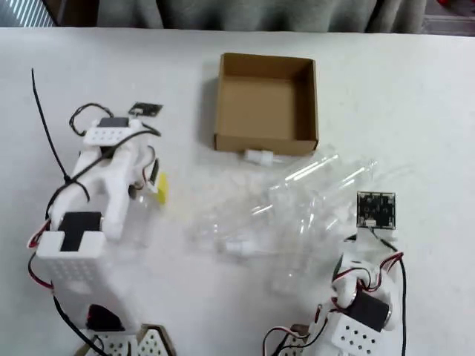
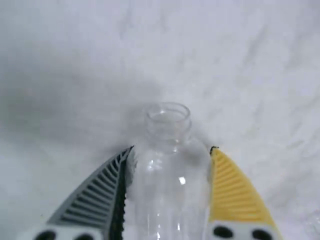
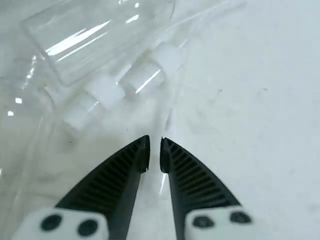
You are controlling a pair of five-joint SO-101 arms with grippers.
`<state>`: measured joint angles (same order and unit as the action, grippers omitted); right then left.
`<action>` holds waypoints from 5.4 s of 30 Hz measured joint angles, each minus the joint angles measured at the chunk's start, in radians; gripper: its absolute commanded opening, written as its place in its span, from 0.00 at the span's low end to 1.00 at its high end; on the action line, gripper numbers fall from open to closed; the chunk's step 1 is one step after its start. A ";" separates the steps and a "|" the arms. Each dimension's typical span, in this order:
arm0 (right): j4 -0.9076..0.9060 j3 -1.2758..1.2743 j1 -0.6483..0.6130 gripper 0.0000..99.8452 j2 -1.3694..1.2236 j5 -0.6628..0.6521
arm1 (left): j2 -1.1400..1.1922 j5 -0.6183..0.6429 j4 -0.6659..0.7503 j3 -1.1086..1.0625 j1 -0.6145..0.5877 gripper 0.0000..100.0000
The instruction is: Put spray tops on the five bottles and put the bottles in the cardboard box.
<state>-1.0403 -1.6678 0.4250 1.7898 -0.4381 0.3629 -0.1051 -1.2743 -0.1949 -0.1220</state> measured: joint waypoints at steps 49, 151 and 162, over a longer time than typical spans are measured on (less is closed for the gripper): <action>-0.172 0.595 -1.217 0.23 -0.993 -0.434 | 0.000 0.009 0.077 0.037 -0.201 0.08; 0.282 0.697 -0.445 0.02 -0.238 0.549 | -1.097 0.006 0.072 -0.341 0.215 0.08; 0.414 0.870 -0.789 0.02 -0.296 0.551 | -1.680 0.006 0.442 -0.930 0.333 0.07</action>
<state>-0.6260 -0.7979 -0.3636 1.4937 0.1128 -1.3172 -0.0990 -0.8324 -1.1247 0.2110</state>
